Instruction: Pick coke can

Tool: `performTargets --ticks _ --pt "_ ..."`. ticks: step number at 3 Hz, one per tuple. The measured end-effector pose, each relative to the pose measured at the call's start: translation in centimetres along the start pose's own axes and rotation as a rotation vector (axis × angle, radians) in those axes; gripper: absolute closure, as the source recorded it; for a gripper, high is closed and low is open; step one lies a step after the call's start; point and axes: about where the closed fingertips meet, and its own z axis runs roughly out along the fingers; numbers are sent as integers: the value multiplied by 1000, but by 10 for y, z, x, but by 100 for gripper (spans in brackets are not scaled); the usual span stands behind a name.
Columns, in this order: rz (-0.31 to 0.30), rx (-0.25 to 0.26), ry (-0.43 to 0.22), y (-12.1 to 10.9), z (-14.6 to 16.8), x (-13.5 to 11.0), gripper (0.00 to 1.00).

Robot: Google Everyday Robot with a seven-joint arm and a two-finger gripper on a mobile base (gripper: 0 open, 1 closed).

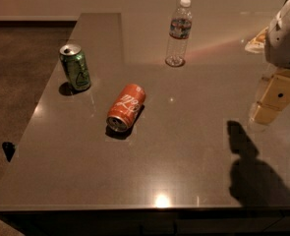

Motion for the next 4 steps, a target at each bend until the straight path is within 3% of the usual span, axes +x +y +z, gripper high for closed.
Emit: performTargets --ticks 1,2,3,4 --pt "0 0 0 0 0 0 0" --pt "-57 -25 -21 -6 7 -15 0" --pt "-146 -74 -49 -19 26 -40 0" --pt "-320 -134 -99 -32 52 -93 0"
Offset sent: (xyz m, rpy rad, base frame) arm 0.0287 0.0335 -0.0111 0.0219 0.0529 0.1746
